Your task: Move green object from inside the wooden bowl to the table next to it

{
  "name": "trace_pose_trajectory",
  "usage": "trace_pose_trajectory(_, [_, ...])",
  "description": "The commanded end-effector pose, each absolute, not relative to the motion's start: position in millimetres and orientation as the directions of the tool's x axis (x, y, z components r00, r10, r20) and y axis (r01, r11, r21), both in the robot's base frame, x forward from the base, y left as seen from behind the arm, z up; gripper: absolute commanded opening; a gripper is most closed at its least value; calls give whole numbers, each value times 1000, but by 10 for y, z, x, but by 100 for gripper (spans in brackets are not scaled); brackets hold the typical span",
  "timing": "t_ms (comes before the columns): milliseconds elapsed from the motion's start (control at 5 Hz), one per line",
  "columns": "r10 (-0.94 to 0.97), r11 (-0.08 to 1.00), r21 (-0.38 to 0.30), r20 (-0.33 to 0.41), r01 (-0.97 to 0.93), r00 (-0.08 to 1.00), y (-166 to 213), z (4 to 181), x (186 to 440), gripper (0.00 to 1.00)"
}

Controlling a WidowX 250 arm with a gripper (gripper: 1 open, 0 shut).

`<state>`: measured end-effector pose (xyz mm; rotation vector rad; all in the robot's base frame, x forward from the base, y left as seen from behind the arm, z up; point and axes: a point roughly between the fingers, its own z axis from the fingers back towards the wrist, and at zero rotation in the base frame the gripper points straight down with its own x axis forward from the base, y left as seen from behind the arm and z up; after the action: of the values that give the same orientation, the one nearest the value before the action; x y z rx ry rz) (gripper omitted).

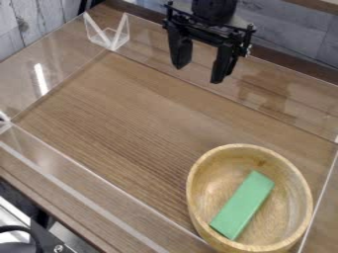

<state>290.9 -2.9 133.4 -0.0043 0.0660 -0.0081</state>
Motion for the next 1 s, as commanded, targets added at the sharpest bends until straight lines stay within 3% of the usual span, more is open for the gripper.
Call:
trace_pose_trajectory(0, [-11,1000,-12,-97,10,995,-91,1231,2812,100])
trace_pose_trajectory(200, [-42,999,-30,-111,39,993,-312,1108,2626,100])
trace_pose_trajectory(800, [-55,997,-49,-32,53,998,-1134,859,2299,100])
